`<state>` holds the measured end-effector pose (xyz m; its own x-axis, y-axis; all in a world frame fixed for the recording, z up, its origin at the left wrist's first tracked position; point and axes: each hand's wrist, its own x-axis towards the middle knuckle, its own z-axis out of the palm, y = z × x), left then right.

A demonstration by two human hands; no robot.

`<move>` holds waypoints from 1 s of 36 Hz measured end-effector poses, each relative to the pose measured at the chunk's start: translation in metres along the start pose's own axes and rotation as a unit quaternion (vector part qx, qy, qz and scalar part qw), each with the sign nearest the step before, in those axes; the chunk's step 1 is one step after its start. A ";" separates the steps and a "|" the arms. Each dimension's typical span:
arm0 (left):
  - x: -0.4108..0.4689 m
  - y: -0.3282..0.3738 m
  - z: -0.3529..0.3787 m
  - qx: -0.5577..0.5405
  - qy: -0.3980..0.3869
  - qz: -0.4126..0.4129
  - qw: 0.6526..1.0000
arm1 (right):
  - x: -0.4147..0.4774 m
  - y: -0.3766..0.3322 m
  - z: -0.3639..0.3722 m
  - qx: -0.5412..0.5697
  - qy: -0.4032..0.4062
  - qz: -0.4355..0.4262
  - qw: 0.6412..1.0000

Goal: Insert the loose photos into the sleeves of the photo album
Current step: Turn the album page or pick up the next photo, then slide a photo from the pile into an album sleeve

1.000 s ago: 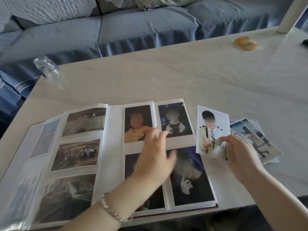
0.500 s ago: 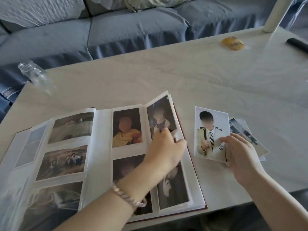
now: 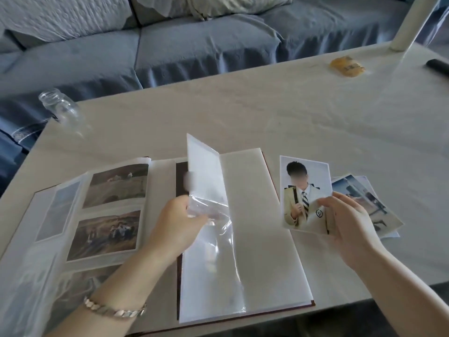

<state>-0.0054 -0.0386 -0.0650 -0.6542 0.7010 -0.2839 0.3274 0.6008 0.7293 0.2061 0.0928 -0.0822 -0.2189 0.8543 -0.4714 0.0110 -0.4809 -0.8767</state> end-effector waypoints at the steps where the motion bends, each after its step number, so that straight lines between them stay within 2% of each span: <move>1: -0.001 -0.006 -0.002 -0.002 0.020 -0.016 1.000 | 0.000 0.000 0.001 -0.003 0.000 -0.003 1.000; 3: -0.003 -0.016 -0.001 0.018 0.052 -0.035 0.998 | -0.002 0.001 0.004 -0.013 -0.005 -0.014 1.000; 5: -0.008 -0.025 0.002 0.131 0.082 -0.015 0.988 | -0.003 0.002 0.008 -0.021 -0.012 -0.027 0.999; 7: -0.012 -0.030 0.009 0.239 0.121 0.049 0.962 | -0.004 0.005 0.014 -0.024 -0.021 -0.034 0.999; 9: -0.005 -0.034 0.018 0.285 0.140 0.135 0.939 | -0.004 0.007 0.020 -0.028 -0.024 -0.034 0.999; 11: 0.004 -0.032 0.028 0.276 0.125 0.191 0.934 | -0.004 0.009 0.025 -0.031 -0.029 -0.036 0.998; 12: 0.008 -0.025 0.030 0.256 0.097 0.189 0.943 | -0.004 0.010 0.027 -0.033 -0.034 -0.039 0.998; 15: 0.028 -0.009 0.040 0.238 0.049 0.134 0.961 | -0.003 0.012 0.033 -0.041 -0.042 -0.056 0.997; 19: 0.052 -0.009 0.052 0.298 0.018 0.072 0.952 | 0.002 0.012 0.039 -0.053 -0.046 -0.075 0.995; 22: 0.055 -0.022 0.058 0.318 0.056 0.086 0.943 | 0.008 0.010 0.044 -0.044 -0.042 -0.078 0.995; 29: 0.053 -0.038 0.056 0.268 0.115 0.101 0.951 | 0.020 0.009 0.063 -0.036 -0.032 -0.072 0.996; 36: 0.051 -0.041 0.054 0.206 0.139 0.115 0.962 | 0.028 0.013 0.090 -0.046 -0.016 -0.088 0.995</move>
<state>-0.0158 -0.0062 -0.1427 -0.6703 0.7382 0.0758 0.6904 0.5829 0.4284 0.1124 0.0922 -0.0982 -0.2563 0.9160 -0.3085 0.0594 -0.3036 -0.9509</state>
